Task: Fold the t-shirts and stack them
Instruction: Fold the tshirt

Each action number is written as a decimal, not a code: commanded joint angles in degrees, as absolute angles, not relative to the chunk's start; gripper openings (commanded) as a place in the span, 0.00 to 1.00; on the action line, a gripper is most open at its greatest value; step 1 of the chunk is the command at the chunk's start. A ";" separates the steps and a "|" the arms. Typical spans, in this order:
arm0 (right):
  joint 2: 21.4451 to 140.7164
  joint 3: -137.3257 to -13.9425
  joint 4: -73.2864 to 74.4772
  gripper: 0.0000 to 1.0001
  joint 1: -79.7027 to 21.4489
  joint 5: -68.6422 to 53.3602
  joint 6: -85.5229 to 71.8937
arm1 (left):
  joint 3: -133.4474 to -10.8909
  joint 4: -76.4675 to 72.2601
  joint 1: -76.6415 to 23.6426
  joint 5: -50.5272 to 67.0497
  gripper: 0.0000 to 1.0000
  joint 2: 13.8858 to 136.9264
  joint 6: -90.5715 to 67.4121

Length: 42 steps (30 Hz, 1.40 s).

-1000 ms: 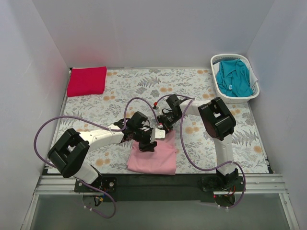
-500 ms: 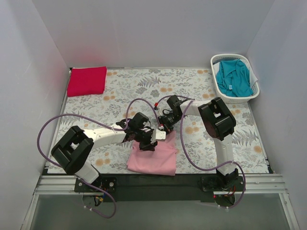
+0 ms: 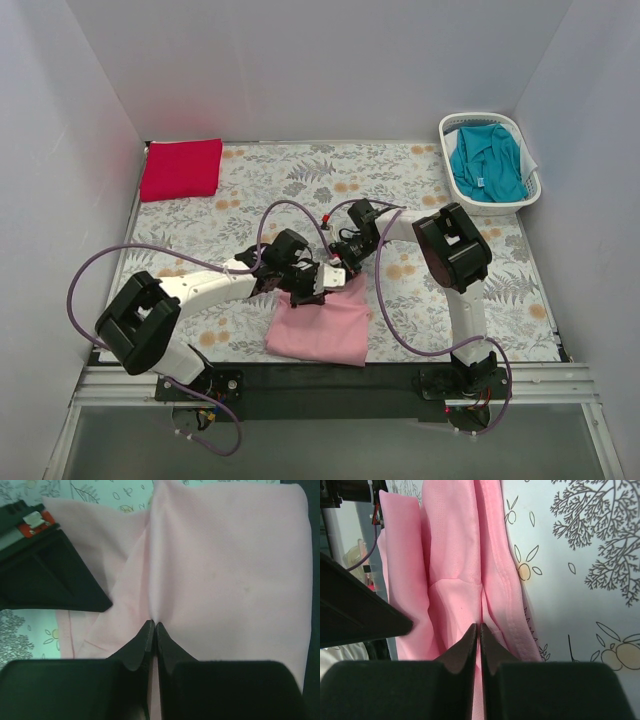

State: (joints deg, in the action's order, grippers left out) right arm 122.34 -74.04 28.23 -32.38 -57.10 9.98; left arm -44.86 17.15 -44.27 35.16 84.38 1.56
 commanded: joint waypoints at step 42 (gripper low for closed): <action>126.65 -81.21 34.28 0.08 -35.51 -55.11 16.96 | -39.99 6.33 -41.66 32.08 0.00 80.77 6.86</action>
State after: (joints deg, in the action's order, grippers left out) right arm 125.47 -82.19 33.39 -35.07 -53.95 15.29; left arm -40.60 6.39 -41.43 31.97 83.77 6.17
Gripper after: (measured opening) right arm 0.077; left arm 0.015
